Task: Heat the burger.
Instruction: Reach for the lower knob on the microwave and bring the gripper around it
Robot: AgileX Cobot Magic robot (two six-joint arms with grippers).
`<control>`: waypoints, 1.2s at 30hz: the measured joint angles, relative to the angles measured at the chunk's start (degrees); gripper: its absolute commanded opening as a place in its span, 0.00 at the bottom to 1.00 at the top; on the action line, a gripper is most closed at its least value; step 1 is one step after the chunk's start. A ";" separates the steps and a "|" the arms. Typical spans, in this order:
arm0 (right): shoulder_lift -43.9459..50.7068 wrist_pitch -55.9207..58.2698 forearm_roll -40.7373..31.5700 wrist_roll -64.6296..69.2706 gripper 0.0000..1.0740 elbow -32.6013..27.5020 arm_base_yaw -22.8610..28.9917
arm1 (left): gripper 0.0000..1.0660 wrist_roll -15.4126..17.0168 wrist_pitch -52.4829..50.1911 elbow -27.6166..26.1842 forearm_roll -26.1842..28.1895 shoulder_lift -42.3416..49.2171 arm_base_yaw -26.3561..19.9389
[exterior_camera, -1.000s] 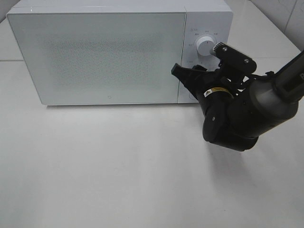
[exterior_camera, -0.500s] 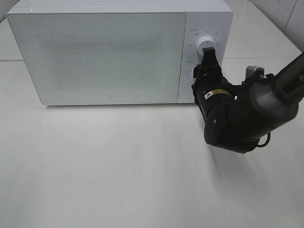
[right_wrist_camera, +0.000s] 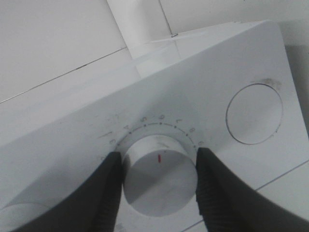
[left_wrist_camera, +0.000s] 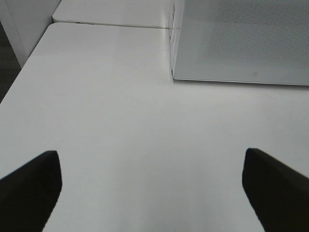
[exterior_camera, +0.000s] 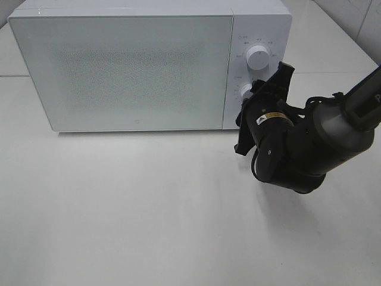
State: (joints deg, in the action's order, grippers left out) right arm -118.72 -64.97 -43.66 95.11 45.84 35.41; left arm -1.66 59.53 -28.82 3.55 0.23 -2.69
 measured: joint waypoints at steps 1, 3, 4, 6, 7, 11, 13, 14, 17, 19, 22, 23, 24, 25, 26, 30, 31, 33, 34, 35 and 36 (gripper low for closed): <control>0.00 0.00 0.00 0.80 0.00 0.00 0.00 | 0.90 0.00 0.00 0.00 0.00 0.00 0.00; 0.00 0.00 0.00 0.97 0.00 0.00 0.00 | 0.90 0.00 0.00 0.00 0.00 0.00 0.00; 0.00 0.00 0.00 1.09 0.00 0.00 0.00 | 0.90 0.00 0.00 0.00 0.00 0.00 0.00; 0.00 0.00 0.00 1.09 0.00 0.00 0.00 | 0.90 0.00 0.00 0.00 0.00 0.00 0.00; 0.00 0.00 0.00 1.09 0.00 0.00 0.00 | 0.90 0.00 0.00 0.00 0.00 0.00 0.00; 0.00 0.00 0.06 1.09 0.00 0.00 0.00 | 0.90 0.00 0.00 0.00 0.00 0.00 0.00; 0.00 0.00 0.06 1.03 0.00 0.00 0.00 | 0.90 0.00 0.00 0.00 0.00 0.00 0.00; 0.00 0.00 0.06 1.03 0.00 0.00 0.00 | 0.90 0.00 0.00 0.00 0.00 0.00 0.00; 0.00 0.00 0.06 0.92 0.02 0.00 0.00 | 0.90 0.00 0.00 0.00 0.00 0.00 0.00; 0.00 0.00 0.06 0.69 0.03 0.00 0.00 | 0.90 0.00 0.00 0.00 0.00 0.00 0.00; 0.00 0.00 0.06 0.63 0.04 0.00 0.00 | 0.90 0.00 0.00 0.00 0.00 0.00 0.00; 0.00 0.00 0.06 0.63 0.04 0.00 0.00 | 0.90 0.00 0.00 0.00 0.00 0.00 0.00; 0.00 0.00 0.00 0.57 0.05 0.00 0.00 | 0.90 0.00 0.00 0.00 0.00 0.00 0.00; 0.00 0.00 0.00 0.57 0.05 0.00 0.00 | 0.90 0.00 0.00 0.00 0.00 0.00 0.00; 0.00 0.00 -0.06 0.52 0.05 0.00 0.00 | 0.90 0.00 0.00 0.00 0.00 0.00 0.00; 0.00 0.00 -0.34 -0.69 0.09 0.00 0.00 | 0.90 0.00 0.00 0.00 0.00 0.00 0.00; 0.00 0.00 -0.34 -0.69 0.09 0.00 0.00 | 0.90 0.00 0.00 0.00 0.00 0.00 0.00; 0.00 0.00 -0.74 -1.49 0.13 0.00 0.00 | 0.90 0.00 0.00 0.00 0.00 0.00 0.00; 0.00 0.00 -0.74 -1.49 0.13 0.00 0.00 | 0.90 0.00 0.00 0.00 0.00 0.00 0.00; 0.00 0.00 -1.26 -2.35 0.17 0.06 0.00 | 0.90 0.00 0.00 0.00 0.00 0.00 0.00; 0.00 0.00 -1.26 -2.35 0.17 0.06 0.00 | 0.90 0.00 0.00 0.00 0.00 0.00 0.00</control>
State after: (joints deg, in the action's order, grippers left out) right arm -118.72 -64.97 -44.92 92.76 45.89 35.41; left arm -1.66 59.53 -28.82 3.55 0.23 -2.69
